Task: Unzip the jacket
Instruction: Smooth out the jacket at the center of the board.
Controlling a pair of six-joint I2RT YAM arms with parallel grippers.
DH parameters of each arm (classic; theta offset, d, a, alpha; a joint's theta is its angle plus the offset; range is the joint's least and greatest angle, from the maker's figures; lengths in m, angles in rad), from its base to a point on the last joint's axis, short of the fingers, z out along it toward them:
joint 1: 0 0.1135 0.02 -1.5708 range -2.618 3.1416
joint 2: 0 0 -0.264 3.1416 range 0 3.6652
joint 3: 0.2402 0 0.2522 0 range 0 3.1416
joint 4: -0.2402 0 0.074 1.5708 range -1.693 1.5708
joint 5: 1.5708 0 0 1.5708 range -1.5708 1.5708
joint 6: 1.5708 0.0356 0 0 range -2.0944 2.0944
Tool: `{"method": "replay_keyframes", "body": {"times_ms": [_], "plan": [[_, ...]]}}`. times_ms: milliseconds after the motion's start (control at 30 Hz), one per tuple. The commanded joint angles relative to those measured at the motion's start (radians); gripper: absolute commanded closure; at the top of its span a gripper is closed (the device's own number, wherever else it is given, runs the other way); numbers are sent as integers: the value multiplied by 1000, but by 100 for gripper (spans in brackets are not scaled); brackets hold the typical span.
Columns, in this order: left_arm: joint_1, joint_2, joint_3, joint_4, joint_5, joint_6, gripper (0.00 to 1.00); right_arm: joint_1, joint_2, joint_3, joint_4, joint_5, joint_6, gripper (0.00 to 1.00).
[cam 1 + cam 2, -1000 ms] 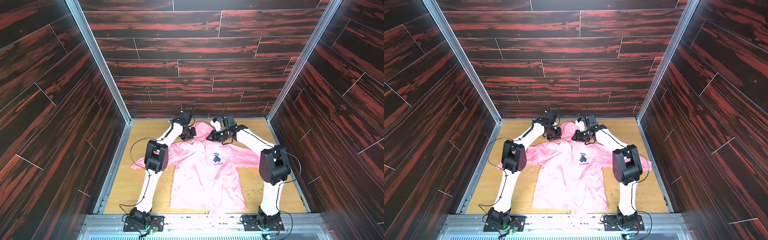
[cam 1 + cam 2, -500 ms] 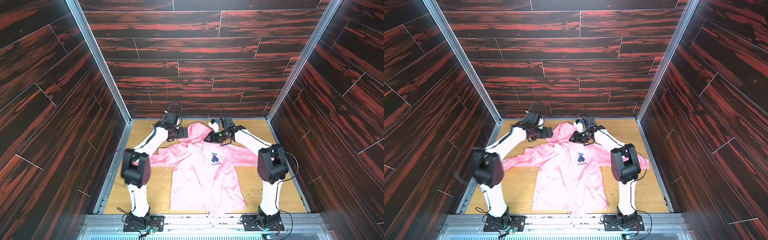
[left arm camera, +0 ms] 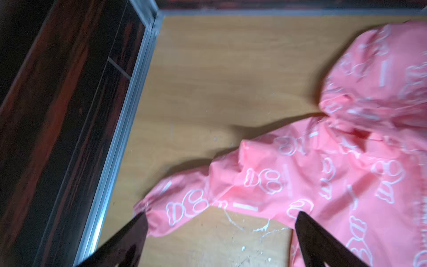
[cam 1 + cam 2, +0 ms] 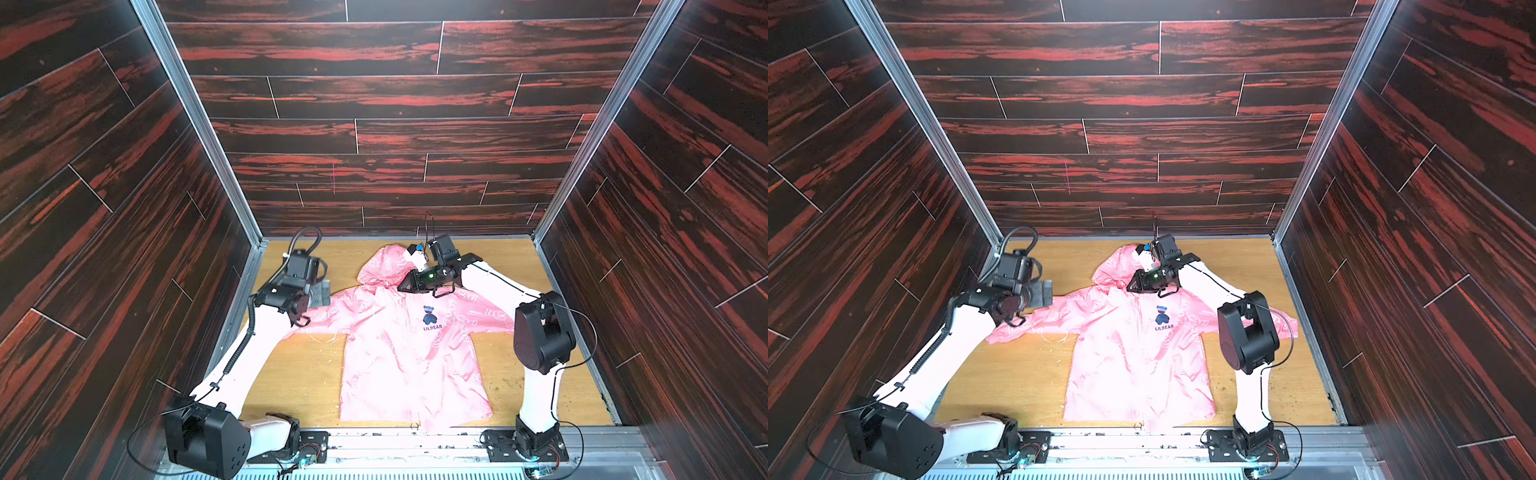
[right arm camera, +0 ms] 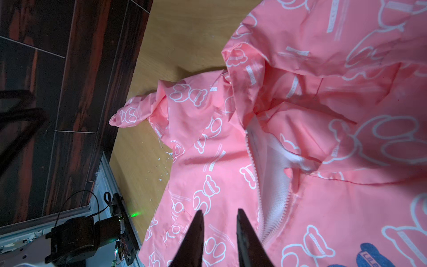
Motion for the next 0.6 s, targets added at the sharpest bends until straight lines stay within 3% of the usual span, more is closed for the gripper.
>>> {"method": "replay_keyframes", "body": {"times_ms": [0, 133, 300, 567], "plan": [[1, -66, -110, -134, -11, -202, 0, -5, -75, -23, -19, -13, -20, 71], [1, -82, -240, -89, -11, -307, 1, -5, -94, -47, -36, -2, -42, 68], [35, 20, -244, -133, -43, -354, 0, -5, -125, -76, -53, 5, -68, 66], [137, 176, -132, -84, -36, -239, 0, -6, -154, -118, -76, 41, -108, 64]]}}
